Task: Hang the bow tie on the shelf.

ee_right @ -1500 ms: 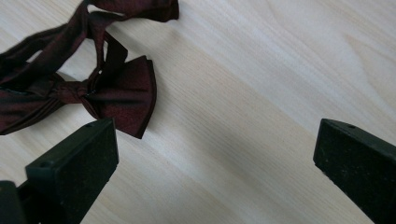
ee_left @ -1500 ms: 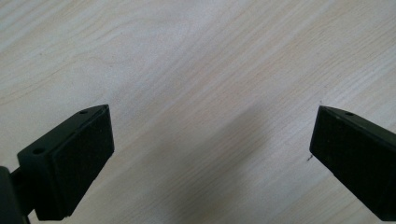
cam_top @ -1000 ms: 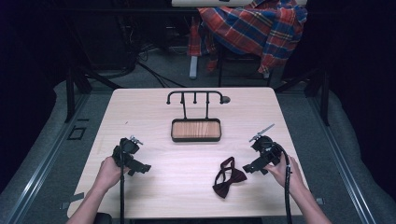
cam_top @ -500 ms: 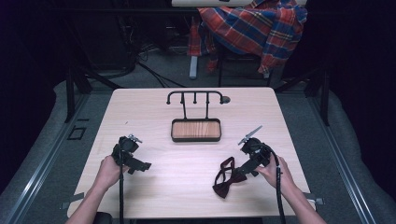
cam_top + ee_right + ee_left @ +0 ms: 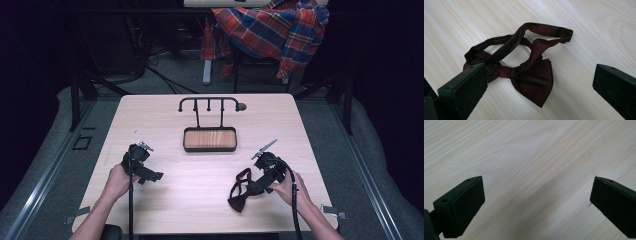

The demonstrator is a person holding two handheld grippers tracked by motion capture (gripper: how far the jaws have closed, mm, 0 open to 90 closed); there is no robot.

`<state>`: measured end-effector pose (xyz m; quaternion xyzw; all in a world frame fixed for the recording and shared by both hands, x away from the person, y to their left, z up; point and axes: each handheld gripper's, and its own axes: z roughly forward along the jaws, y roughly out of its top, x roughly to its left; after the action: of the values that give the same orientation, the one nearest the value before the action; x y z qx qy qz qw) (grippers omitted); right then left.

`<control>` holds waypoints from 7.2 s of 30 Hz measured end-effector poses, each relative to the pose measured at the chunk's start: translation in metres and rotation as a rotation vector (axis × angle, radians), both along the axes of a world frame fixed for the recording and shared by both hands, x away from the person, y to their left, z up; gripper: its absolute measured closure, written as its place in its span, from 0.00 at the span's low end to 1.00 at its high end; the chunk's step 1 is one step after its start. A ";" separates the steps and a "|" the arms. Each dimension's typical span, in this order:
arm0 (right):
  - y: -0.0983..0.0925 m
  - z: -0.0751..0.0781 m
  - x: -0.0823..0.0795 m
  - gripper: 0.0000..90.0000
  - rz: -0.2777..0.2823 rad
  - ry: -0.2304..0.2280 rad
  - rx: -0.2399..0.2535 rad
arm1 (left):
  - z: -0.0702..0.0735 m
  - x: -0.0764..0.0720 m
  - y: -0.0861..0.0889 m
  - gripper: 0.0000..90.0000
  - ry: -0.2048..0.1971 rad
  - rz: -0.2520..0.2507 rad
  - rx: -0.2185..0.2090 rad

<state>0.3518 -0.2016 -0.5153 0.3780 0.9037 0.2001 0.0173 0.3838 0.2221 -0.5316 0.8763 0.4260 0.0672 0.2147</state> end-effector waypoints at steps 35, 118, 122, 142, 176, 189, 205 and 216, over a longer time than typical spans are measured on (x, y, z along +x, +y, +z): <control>0.029 -0.028 0.005 0.79 0.035 0.035 -0.150 | -0.002 -0.008 0.001 0.00 0.026 -0.008 0.042; 0.039 0.052 0.025 0.98 -0.019 -0.347 -0.030 | -0.003 -0.011 -0.005 0.00 0.015 -0.032 0.080; 0.037 0.054 0.028 0.98 -0.033 -0.350 -0.022 | -0.004 -0.010 -0.004 0.00 0.017 -0.030 0.080; 0.036 0.065 0.039 0.98 -0.073 -0.369 0.015 | -0.004 -0.010 -0.004 0.00 0.021 -0.028 0.079; 0.040 0.090 0.047 0.98 -0.087 -0.452 0.049 | -0.005 -0.010 -0.006 0.00 0.024 -0.037 0.081; 0.042 0.101 0.056 0.98 -0.110 -0.485 0.050 | -0.005 -0.010 -0.007 0.00 0.026 -0.042 0.085; 0.037 0.107 0.075 0.98 -0.181 -0.514 0.070 | -0.005 -0.010 -0.008 0.00 0.028 -0.045 0.085; 0.035 0.112 0.089 0.98 -0.229 -0.534 0.107 | -0.006 -0.010 -0.008 0.00 0.030 -0.048 0.085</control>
<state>0.4406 -0.1662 -0.4032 0.4120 0.8069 0.3365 0.2569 0.3742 0.2138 -0.5375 0.8955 0.4050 0.0667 0.1722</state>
